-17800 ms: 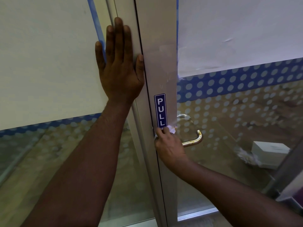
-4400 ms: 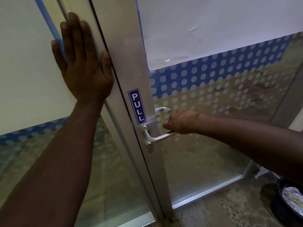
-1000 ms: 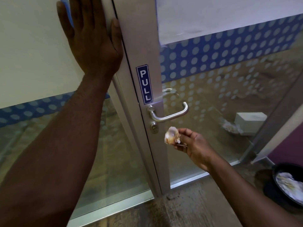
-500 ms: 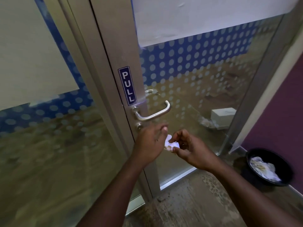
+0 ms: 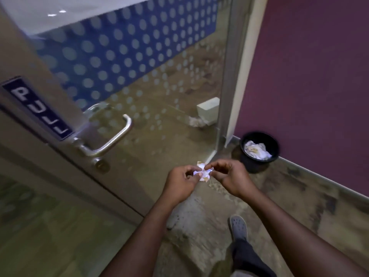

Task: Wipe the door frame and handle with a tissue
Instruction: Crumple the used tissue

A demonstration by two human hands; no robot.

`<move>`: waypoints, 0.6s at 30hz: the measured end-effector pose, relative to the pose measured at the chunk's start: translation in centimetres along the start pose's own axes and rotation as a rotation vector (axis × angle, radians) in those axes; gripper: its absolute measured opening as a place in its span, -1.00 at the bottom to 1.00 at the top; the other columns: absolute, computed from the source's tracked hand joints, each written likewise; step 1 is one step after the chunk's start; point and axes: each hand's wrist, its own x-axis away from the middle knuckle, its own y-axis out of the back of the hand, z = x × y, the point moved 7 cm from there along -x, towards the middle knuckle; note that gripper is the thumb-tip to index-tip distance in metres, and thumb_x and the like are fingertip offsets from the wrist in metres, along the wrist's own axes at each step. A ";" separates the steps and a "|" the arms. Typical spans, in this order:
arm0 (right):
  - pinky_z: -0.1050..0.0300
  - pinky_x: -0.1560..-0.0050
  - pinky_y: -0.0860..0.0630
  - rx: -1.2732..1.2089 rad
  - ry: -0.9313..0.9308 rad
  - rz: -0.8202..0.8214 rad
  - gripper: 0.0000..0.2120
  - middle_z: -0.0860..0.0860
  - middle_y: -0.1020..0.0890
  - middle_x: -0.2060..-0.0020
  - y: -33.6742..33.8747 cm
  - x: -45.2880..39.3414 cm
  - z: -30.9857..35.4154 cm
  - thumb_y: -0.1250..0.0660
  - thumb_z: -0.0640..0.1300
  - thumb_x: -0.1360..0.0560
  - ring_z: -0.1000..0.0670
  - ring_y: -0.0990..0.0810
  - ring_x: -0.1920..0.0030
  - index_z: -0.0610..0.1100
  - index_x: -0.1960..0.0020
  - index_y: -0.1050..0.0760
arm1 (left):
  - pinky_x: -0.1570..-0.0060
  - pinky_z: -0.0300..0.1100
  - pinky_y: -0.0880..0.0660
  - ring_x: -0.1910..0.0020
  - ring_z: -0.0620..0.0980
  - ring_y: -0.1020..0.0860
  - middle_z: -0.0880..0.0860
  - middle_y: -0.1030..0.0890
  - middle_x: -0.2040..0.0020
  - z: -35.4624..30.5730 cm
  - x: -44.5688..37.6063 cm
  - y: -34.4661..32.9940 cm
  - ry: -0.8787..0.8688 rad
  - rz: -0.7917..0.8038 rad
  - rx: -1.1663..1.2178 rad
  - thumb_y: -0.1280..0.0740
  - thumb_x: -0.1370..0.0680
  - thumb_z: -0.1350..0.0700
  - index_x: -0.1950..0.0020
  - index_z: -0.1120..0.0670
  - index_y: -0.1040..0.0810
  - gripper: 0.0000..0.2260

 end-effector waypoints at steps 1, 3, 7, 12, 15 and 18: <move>0.36 0.16 -0.47 0.013 -0.009 -0.045 -0.64 0.25 -0.69 0.27 1.1 -0.5 -0.8 -0.46 -0.34 -0.41 0.29 -0.62 0.25 0.16 0.21 -0.63 | 0.30 -0.28 -0.37 0.31 -0.08 -0.46 0.02 -0.61 0.24 -0.1 -1.1 -1.0 0.010 -0.011 -0.011 -0.45 -0.57 0.17 0.03 0.06 -0.69 -0.97; 0.32 0.16 -0.50 0.012 -0.040 -0.120 -0.67 0.20 -0.68 0.26 3.5 -2.0 -2.6 -0.46 -0.35 -0.41 0.24 -0.62 0.25 0.11 0.14 -0.62 | 0.35 -0.35 -0.36 0.36 -0.11 -0.45 0.01 -0.59 0.28 -0.2 -3.8 -3.1 0.034 -0.028 -0.001 -0.46 -0.56 0.19 0.06 0.10 -0.68 -0.98; 0.15 0.20 -0.54 -0.026 -0.157 -0.183 -0.75 0.10 -0.66 0.33 7.9 -5.8 -7.2 -0.42 -0.33 -0.45 0.17 -0.60 0.35 0.02 0.18 -0.60 | 0.36 -0.37 -0.36 0.39 -0.16 -0.44 0.01 -0.58 0.30 -0.6 -10.1 -8.0 0.087 -0.065 -0.009 -0.44 -0.57 0.17 0.10 0.10 -0.66 -0.94; -0.09 0.14 -0.58 -0.042 -0.287 -0.252 -0.75 0.04 -0.65 0.35 14.5 -12.2 -14.9 -0.34 -0.24 -0.50 -0.02 -0.63 0.31 0.11 0.20 -0.57 | 0.23 -0.21 -0.43 0.29 -0.03 -0.53 0.08 -0.64 0.23 -1.6 -20.2 -15.7 0.145 -0.035 -0.007 -0.40 -0.60 0.13 0.14 0.03 -0.60 -0.88; -0.17 0.09 -0.59 -0.055 -0.323 -0.307 -0.81 0.06 -0.67 0.30 18.3 -16.0 -19.6 -0.29 -0.09 -0.47 -0.02 -0.60 0.29 0.20 0.17 -0.57 | 0.16 -0.13 -0.42 0.30 0.00 -0.52 0.12 -0.65 0.26 -2.0 -25.9 -20.9 0.177 0.061 0.016 -0.41 -0.60 0.13 0.17 0.05 -0.61 -0.86; -0.23 0.06 -0.57 -0.085 -0.390 -0.346 -0.87 0.02 -0.66 0.25 21.7 -19.4 -24.7 -0.23 -0.02 -0.46 -0.06 -0.61 0.24 0.13 0.12 -0.55 | 0.20 -0.20 -0.44 0.38 -0.11 -0.52 0.01 -0.65 0.32 -2.1 -31.2 -25.8 0.178 0.197 0.084 -0.51 -0.49 -0.01 0.15 0.10 -0.67 -0.81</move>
